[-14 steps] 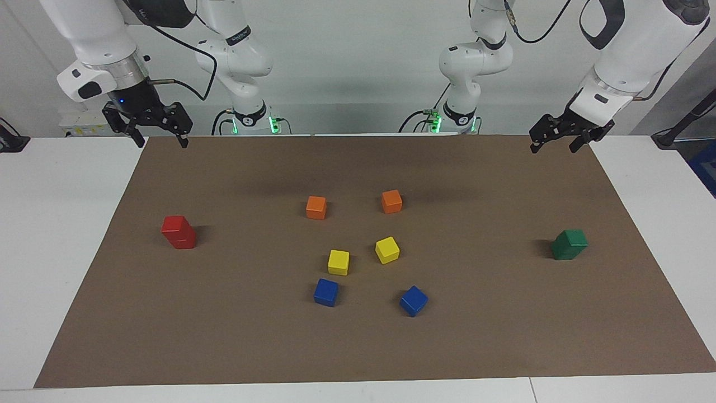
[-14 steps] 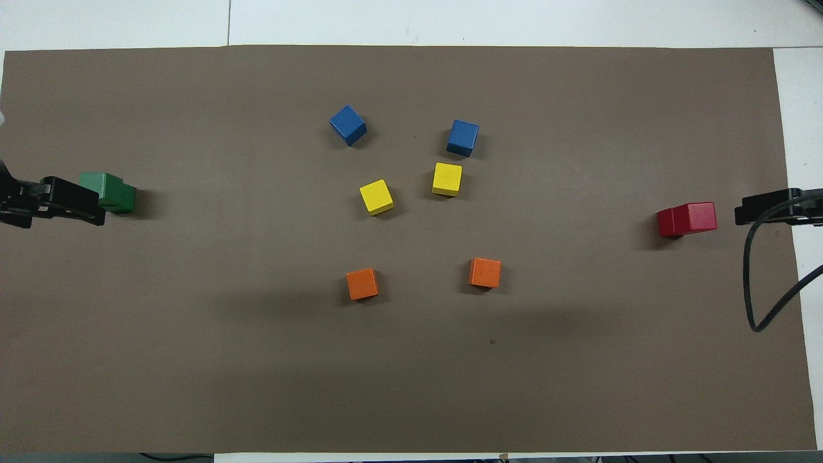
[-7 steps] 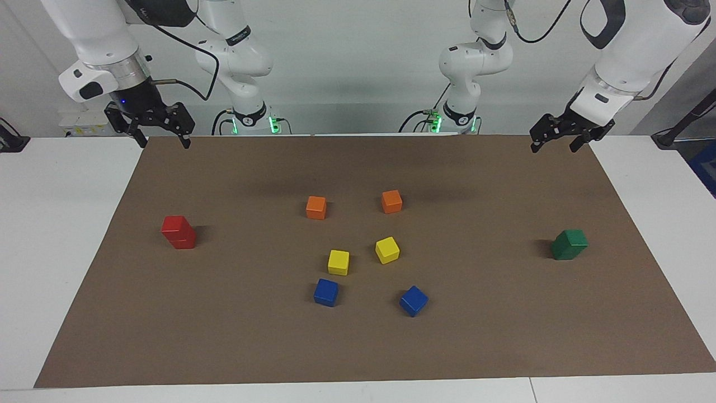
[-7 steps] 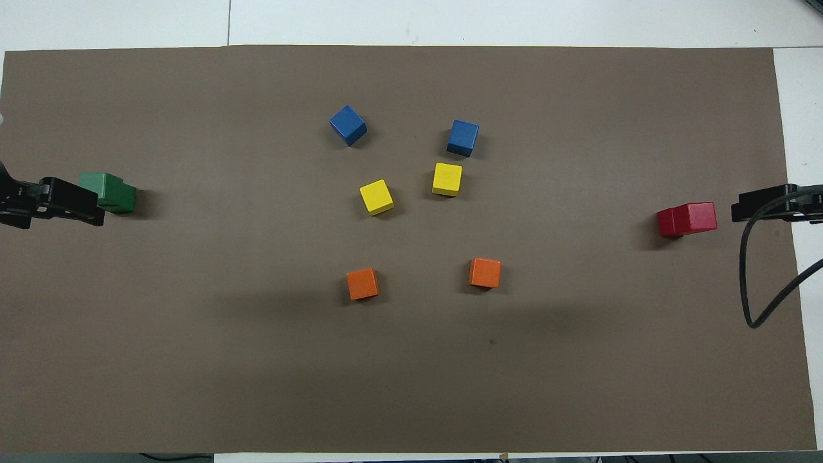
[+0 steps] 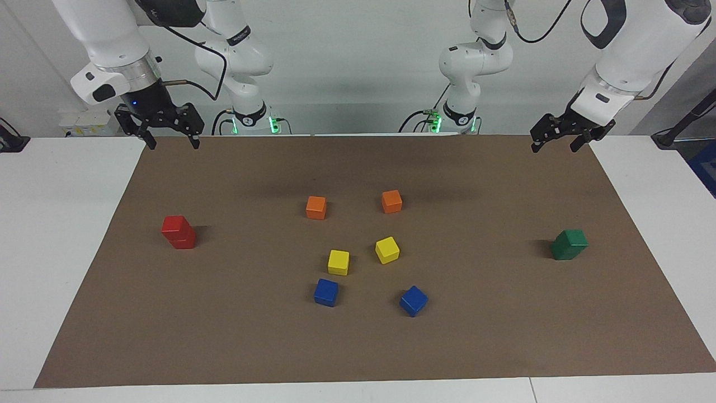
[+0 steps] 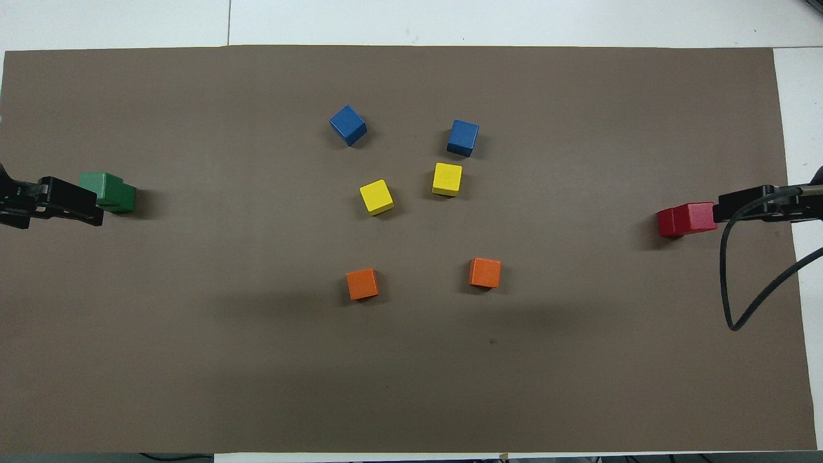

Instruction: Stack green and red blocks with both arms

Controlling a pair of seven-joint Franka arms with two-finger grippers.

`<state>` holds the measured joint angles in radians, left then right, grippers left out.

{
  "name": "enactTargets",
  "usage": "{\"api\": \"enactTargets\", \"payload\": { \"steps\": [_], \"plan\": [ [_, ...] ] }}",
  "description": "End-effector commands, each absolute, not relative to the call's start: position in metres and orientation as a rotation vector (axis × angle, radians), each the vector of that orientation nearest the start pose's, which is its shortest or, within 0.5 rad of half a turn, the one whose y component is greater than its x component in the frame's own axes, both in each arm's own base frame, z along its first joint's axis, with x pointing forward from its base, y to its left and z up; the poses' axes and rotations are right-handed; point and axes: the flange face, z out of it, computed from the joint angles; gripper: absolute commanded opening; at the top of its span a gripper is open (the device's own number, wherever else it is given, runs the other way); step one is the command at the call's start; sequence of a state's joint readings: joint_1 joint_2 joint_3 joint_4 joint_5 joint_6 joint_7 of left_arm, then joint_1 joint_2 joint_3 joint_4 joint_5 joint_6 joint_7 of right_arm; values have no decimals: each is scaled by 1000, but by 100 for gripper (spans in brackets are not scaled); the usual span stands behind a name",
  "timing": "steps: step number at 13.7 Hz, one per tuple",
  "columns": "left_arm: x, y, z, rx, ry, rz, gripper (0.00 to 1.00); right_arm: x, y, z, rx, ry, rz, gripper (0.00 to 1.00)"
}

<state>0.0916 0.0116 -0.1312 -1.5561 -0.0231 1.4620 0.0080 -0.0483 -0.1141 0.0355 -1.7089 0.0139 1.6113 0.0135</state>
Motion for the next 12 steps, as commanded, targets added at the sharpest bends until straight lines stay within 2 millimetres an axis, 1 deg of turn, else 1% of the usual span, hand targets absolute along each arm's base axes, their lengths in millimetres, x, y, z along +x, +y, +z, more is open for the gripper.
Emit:
{"api": "enactTargets", "payload": {
  "steps": [1,4,9,12],
  "plan": [
    [544,-25,624,-3143,66,167,100,528,-7,622,-3131,73,-14,100],
    [544,-24,624,-3142,64,164,100,533,-6,618,-3134,65,-2,100],
    [546,-21,626,-3146,56,123,100,532,-6,617,-3135,70,0,100],
    [546,-18,626,-3146,49,106,100,530,-12,620,-3135,89,-5,100]
  ]
}}
